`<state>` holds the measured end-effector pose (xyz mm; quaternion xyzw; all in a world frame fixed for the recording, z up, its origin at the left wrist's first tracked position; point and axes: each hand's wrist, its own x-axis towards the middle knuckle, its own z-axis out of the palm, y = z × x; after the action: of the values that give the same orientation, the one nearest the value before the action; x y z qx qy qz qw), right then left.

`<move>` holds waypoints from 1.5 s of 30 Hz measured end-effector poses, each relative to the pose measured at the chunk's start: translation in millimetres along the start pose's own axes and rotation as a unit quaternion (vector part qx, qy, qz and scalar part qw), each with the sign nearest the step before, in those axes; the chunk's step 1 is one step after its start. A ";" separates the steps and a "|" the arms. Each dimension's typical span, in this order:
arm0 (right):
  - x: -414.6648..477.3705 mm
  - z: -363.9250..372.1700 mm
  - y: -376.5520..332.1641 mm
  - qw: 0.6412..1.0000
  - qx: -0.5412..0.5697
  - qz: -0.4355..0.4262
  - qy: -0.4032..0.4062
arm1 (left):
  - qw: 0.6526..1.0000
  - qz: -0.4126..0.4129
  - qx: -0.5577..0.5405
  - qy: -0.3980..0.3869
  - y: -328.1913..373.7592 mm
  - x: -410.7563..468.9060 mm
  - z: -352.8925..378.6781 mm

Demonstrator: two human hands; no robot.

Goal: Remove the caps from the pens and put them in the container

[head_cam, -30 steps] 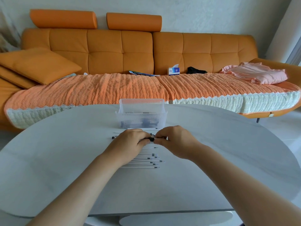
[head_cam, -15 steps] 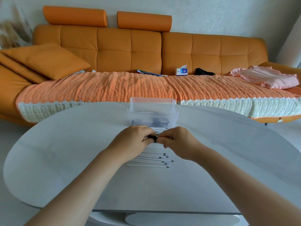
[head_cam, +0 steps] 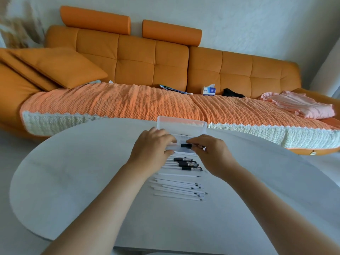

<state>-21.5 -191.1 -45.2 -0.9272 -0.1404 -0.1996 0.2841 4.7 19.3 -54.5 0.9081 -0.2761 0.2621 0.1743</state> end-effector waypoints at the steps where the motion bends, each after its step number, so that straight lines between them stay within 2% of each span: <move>1: 7.6 -3.8 3.2 1.000 0.000 0.012 0.027 | 0.999 -0.008 0.021 0.023 -3.3 2.8 -0.3; 3: 26.1 -9.7 12.0 0.997 -0.016 0.039 0.061 | 0.997 -0.045 0.027 0.061 -9.2 7.9 -2.3; 5: 46.3 -9.7 21.7 0.995 -0.062 0.060 0.050 | 0.995 -0.067 0.018 0.067 -12.8 10.4 -1.3; 10: 78.8 3.3 27.4 0.986 -0.118 0.113 -0.037 | 0.996 -0.045 -0.013 -0.082 -11.1 10.1 15.3; 13: 86.1 13.2 25.4 0.978 -0.119 0.139 -0.101 | 0.990 -0.041 -0.008 -0.133 -9.3 7.5 24.4; 17: 87.1 15.6 20.6 0.975 -0.039 0.159 -0.148 | 0.988 -0.043 0.008 -0.148 -10.9 7.9 26.8; 22: 79.2 12.8 19.2 0.967 -0.058 0.160 -0.188 | 0.989 -0.042 0.010 -0.139 -10.2 9.5 28.0; 25: 70.5 5.8 15.5 0.971 -0.062 0.137 -0.189 | 0.990 -0.044 0.011 -0.133 -8.8 7.9 28.5; 31: 38.1 -13.0 15.6 0.993 -0.100 0.008 -0.060 | 0.998 0.000 0.012 -0.062 4.7 4.5 26.3; 35: 5.6 -19.7 26.5 0.992 -0.077 0.068 -0.074 | 0.998 0.034 -0.031 -0.043 21.1 1.2 27.4; 40: -22.4 -19.7 49.9 0.969 -0.115 0.159 -0.152 | 0.991 0.019 -0.062 -0.113 40.0 -9.8 33.1; 45: -28.2 -21.4 60.9 0.963 -0.123 0.186 -0.153 | 0.988 0.005 -0.035 -0.150 45.7 -13.1 38.4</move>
<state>-29.8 -256.4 -70.4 -0.9843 0.0184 -0.0148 0.1751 -17.1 -29.1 -85.0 0.9291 -0.3128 0.1139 0.1609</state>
